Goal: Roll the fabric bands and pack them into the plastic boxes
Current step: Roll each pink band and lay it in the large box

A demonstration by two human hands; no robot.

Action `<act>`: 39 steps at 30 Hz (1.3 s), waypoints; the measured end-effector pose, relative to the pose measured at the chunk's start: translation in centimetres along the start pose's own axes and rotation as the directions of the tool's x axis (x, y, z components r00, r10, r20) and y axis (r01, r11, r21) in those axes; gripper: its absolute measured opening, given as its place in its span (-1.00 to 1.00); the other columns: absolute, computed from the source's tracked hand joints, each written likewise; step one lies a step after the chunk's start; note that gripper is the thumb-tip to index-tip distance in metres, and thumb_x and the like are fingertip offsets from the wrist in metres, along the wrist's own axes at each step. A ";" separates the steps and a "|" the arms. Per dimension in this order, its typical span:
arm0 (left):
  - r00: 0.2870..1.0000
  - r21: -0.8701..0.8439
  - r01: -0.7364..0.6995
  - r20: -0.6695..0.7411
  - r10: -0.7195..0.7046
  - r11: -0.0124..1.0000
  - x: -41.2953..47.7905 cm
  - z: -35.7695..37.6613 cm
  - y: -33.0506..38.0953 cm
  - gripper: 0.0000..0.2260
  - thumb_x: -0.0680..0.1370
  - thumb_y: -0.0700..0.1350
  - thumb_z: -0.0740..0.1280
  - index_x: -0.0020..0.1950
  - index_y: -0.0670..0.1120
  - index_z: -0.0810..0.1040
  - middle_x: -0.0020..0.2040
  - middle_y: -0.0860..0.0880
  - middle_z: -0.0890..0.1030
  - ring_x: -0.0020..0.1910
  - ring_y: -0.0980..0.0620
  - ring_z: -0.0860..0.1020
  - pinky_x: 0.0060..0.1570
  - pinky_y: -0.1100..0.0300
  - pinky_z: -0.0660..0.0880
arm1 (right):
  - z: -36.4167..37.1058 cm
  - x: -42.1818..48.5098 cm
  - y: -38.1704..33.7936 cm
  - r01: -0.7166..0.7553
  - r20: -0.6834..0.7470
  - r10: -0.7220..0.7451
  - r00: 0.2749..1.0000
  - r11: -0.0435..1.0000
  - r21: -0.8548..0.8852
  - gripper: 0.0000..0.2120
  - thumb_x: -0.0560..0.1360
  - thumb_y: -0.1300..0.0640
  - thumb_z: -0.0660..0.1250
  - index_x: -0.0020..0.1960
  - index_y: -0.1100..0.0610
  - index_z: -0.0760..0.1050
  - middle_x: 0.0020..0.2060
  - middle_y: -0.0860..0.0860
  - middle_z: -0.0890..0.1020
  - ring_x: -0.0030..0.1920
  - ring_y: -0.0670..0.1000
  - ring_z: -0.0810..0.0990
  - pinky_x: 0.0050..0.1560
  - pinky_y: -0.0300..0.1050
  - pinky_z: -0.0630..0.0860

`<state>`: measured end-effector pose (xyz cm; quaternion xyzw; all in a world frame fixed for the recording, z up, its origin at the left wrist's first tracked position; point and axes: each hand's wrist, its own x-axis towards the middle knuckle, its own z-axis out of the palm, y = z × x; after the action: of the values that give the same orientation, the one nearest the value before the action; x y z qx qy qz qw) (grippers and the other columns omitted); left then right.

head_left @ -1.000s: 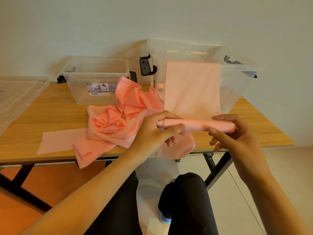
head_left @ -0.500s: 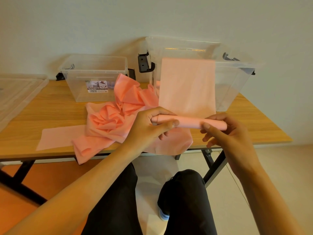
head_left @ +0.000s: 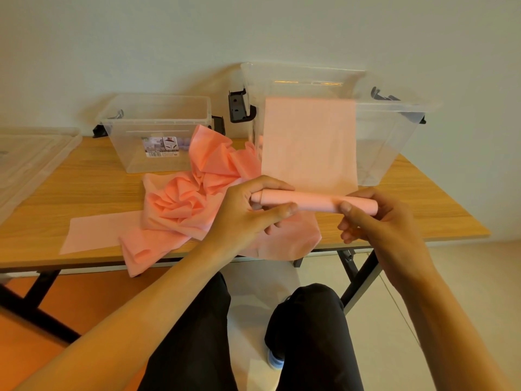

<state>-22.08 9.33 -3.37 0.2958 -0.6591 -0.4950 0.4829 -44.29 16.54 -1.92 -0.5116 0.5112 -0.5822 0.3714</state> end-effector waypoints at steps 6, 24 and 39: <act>1.000 -0.025 0.008 -0.008 -0.008 1.000 0.0 0.1 0.0 -0.87 0.53 -0.26 0.45 0.07 -0.18 0.63 -0.20 -0.11 0.73 -0.36 0.01 0.59 -0.43 0.18 0.51 | -0.2 0.1 0.4 0.007 0.030 -0.009 1.000 0.999 0.052 -0.66 0.42 0.14 0.46 0.15 0.26 0.58 -0.27 0.20 0.66 -0.34 0.12 0.60 -0.30 -0.10 0.60; 0.999 -0.001 -0.034 -0.016 0.034 0.999 0.5 0.1 0.4 -0.80 0.50 -0.31 0.48 0.11 -0.21 0.64 -0.14 -0.12 0.72 -0.33 -0.02 0.62 -0.42 0.20 0.51 | 0.1 1.2 0.5 0.067 0.020 -0.068 0.997 0.996 0.059 -0.74 0.48 0.07 0.38 0.08 0.21 0.58 -0.32 0.11 0.62 -0.39 0.10 0.57 -0.34 -0.10 0.57; 0.995 0.009 -0.039 -0.086 0.039 0.999 0.8 -0.4 0.2 -0.80 0.49 -0.30 0.48 0.10 -0.15 0.64 -0.17 0.02 0.67 -0.31 0.01 0.63 -0.43 0.20 0.51 | 0.7 1.6 0.8 0.071 0.053 -0.076 0.996 0.993 0.090 -0.71 0.46 0.12 0.41 0.13 0.23 0.56 -0.23 0.14 0.68 -0.28 0.10 0.64 -0.31 -0.11 0.59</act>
<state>-21.97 8.58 -2.93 0.3058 -0.6450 -0.4697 0.5195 -43.98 14.74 -2.37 -0.5293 0.4552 -0.6030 0.3861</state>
